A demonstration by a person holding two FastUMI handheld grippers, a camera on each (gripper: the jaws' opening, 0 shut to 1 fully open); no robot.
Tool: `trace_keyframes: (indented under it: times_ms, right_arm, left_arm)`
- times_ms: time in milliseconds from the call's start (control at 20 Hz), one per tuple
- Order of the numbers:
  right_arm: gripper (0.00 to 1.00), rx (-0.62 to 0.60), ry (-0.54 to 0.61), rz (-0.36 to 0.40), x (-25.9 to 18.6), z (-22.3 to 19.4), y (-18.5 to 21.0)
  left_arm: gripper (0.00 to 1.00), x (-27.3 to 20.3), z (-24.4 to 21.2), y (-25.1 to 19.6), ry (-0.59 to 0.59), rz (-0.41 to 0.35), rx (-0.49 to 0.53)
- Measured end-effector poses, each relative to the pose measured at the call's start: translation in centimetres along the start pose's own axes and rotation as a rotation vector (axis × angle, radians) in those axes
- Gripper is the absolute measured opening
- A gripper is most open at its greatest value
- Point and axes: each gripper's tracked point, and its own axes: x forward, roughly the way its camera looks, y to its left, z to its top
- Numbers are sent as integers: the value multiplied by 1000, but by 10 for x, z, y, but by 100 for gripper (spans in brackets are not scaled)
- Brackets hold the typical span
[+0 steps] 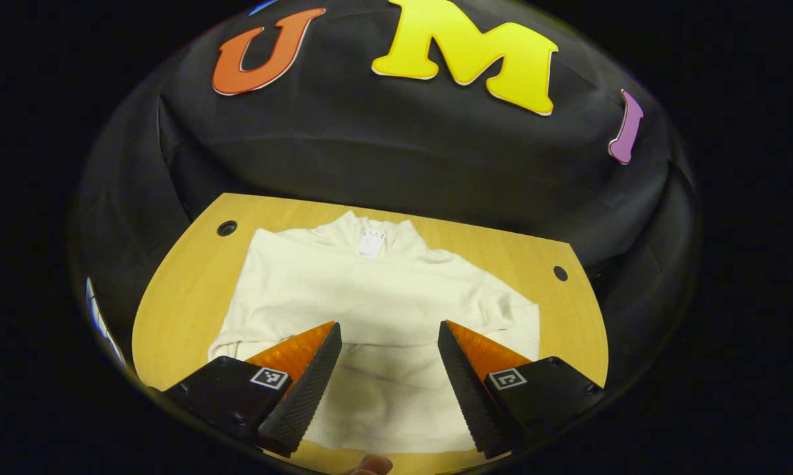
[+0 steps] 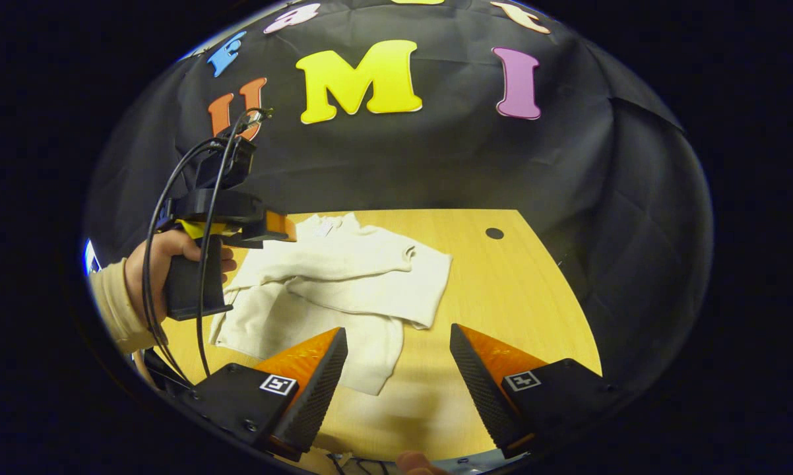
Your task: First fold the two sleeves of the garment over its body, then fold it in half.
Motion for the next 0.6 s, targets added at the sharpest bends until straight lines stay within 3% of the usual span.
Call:
trace_keyframes:
  times_ms: [100, 150, 600]
  right_arm:
    - [94, 11, 35, 17, 9, -6, 17]
    - [98, 12, 49, 21, 13, -8, 24]
    - [98, -15, 140, 11, 58, -33, 58]
  left_arm:
    - [94, -5, -19, 31, 14, 31, -14]
    - [94, -8, -30, 48, 25, 47, -23]
    - [94, -43, -111, 178, 109, 201, -78]
